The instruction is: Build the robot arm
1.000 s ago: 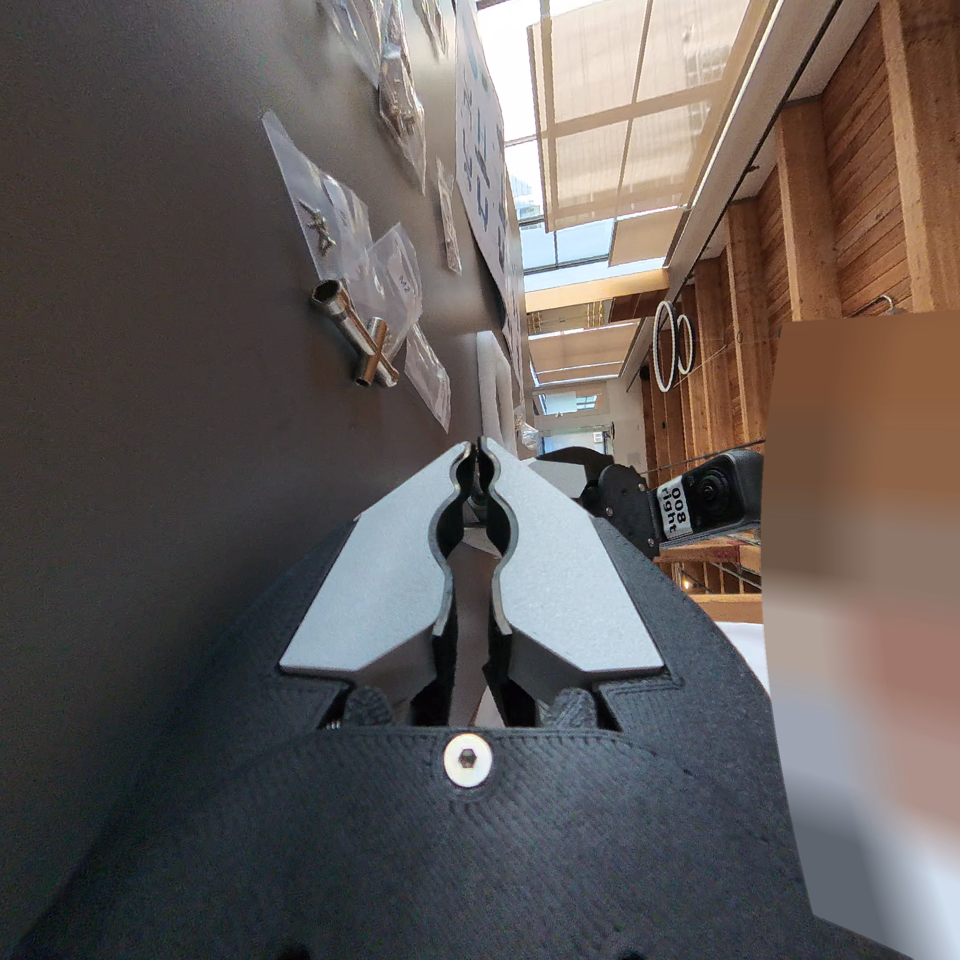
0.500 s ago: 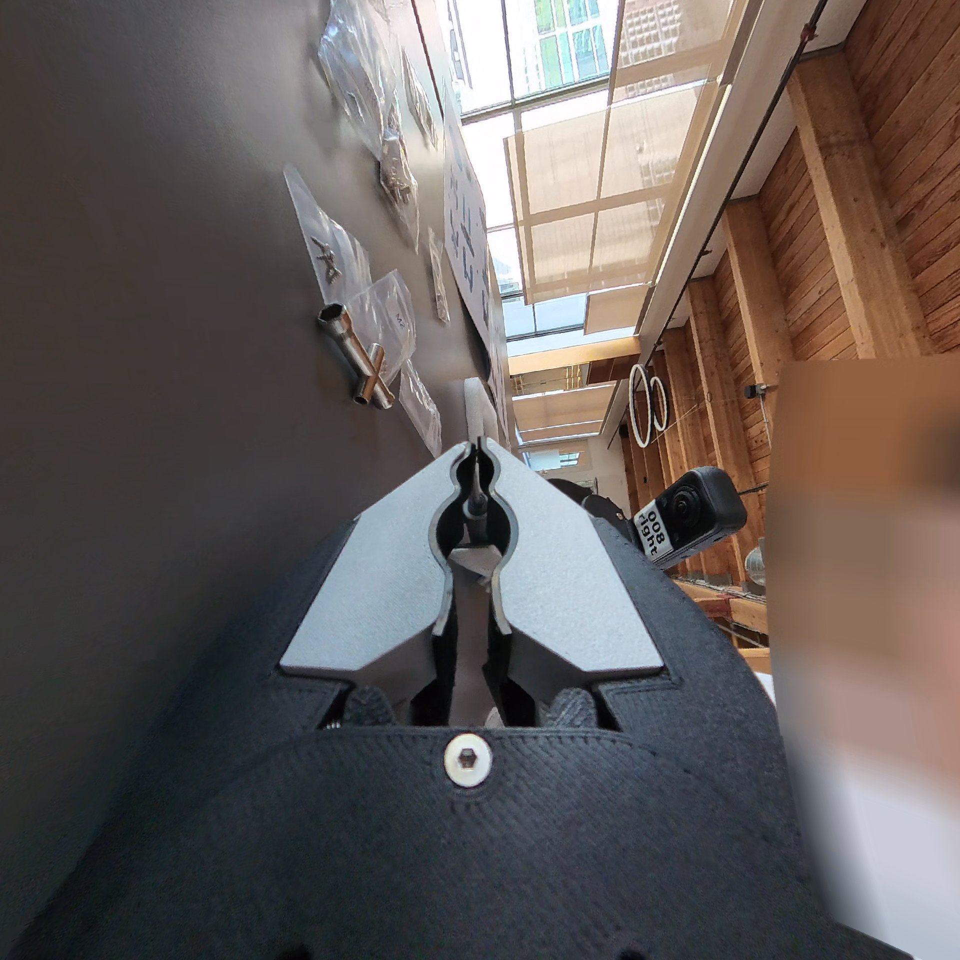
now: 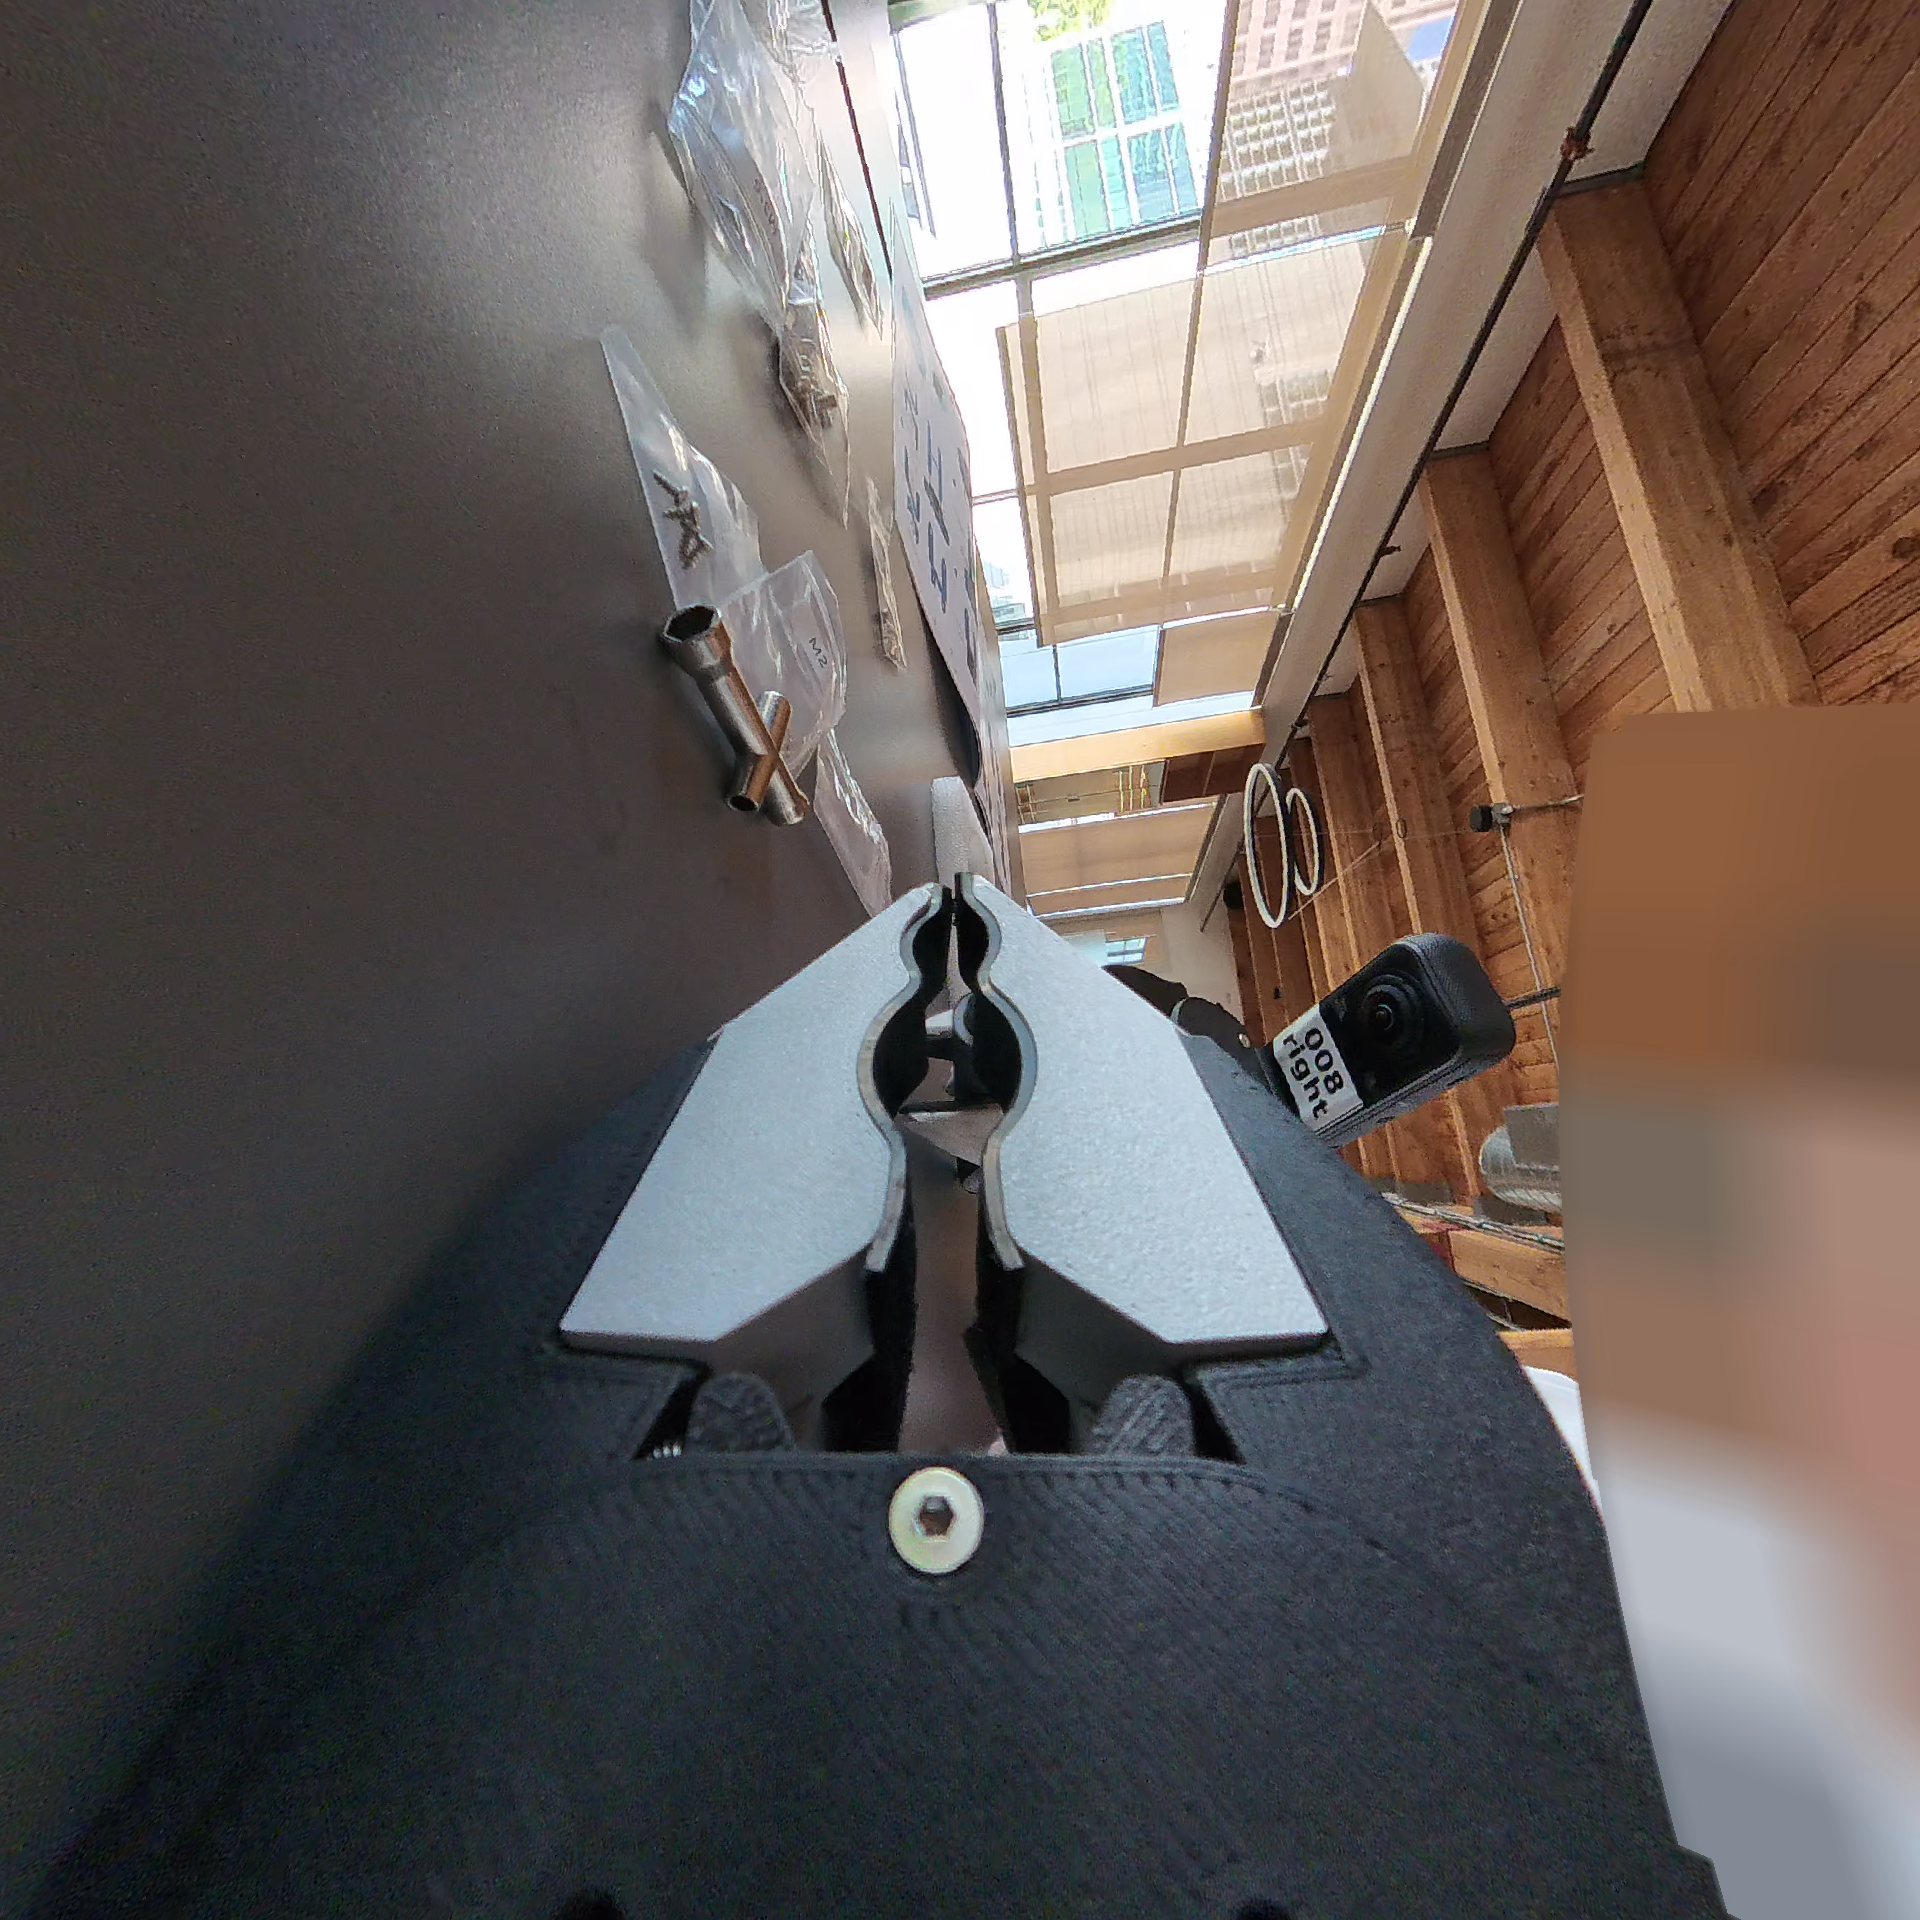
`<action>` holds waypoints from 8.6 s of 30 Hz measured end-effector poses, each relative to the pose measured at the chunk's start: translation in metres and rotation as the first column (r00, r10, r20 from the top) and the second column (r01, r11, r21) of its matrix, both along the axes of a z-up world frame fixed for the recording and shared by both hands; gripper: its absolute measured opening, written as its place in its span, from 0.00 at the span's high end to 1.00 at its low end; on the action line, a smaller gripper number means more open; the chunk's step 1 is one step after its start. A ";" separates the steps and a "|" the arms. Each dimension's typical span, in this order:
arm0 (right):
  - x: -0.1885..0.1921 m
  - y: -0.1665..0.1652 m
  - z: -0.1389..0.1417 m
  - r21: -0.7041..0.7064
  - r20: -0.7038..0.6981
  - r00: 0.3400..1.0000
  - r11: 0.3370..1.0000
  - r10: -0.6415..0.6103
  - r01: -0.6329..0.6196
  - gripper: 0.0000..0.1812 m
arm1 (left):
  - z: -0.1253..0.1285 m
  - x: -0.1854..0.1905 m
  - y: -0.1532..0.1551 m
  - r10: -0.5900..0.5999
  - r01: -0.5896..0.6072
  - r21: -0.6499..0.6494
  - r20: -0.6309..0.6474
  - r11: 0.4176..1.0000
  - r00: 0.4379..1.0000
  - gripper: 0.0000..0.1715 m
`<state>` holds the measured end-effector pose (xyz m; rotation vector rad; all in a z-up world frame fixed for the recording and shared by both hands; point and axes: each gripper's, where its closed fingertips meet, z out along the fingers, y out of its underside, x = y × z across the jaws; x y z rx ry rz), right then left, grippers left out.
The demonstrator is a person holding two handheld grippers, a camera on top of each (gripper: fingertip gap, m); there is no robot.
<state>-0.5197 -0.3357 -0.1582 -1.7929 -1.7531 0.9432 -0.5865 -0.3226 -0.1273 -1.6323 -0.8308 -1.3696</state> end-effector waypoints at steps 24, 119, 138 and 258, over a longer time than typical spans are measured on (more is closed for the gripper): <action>-0.002 -0.003 0.000 -0.080 0.008 1.000 0.997 -0.005 0.005 0.90 | 0.003 0.006 0.003 0.016 -0.014 0.031 -0.061 0.999 0.998 1.00; 0.007 0.010 -0.003 0.427 0.117 0.989 0.895 0.088 -0.130 0.90 | -0.008 0.014 -0.012 -0.032 0.028 -0.109 -0.039 0.994 0.999 1.00; 0.010 -0.011 -0.002 -0.304 0.063 0.989 0.946 0.136 -0.110 0.90 | -0.001 0.016 -0.008 -0.096 0.086 -0.054 -0.232 0.995 0.968 1.00; -0.190 0.007 0.056 -0.958 -0.063 0.993 0.286 -0.100 -0.032 0.90 | 0.040 -0.029 -0.032 -0.413 0.385 0.184 0.151 0.904 0.898 0.93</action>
